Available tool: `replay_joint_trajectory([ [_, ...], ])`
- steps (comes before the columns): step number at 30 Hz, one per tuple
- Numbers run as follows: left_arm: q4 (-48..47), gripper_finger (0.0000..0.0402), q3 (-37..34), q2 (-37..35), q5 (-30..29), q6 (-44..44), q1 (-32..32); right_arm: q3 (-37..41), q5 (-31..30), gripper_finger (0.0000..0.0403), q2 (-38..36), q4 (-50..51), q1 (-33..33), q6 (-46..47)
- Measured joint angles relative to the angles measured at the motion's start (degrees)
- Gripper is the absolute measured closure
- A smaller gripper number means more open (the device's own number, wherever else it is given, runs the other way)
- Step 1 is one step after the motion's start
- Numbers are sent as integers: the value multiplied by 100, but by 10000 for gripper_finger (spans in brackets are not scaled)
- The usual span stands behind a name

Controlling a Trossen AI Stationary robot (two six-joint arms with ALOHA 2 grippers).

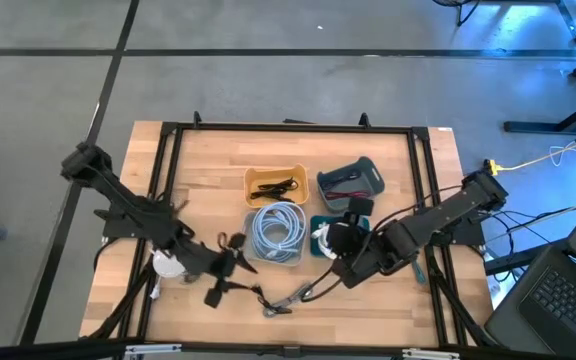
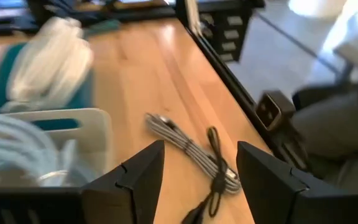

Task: Pick & Place USB Port
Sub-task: Put the black USB cable into the yellow bin

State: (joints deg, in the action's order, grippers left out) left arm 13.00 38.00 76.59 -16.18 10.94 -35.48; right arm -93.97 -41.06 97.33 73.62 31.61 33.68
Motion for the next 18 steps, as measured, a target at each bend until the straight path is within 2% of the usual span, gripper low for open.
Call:
replay_joint_trajectory([
  [3, -171, 213, 467, 691, 303, -384, -1, 0, -83, 230, -63, 215, 5, 232],
  [9, -1648, 213, 1502, 1903, 386, -1001, -65, 0, -101, 230, -115, 300, 31, 477],
  [14, -2065, 220, 1973, 2464, 357, -1170, -92, 0, -96, 230, -115, 294, 103, 532],
  [18, -2110, 223, 2038, 2632, 431, -1214, -92, 0, -95, 230, -115, 293, 170, 680],
])
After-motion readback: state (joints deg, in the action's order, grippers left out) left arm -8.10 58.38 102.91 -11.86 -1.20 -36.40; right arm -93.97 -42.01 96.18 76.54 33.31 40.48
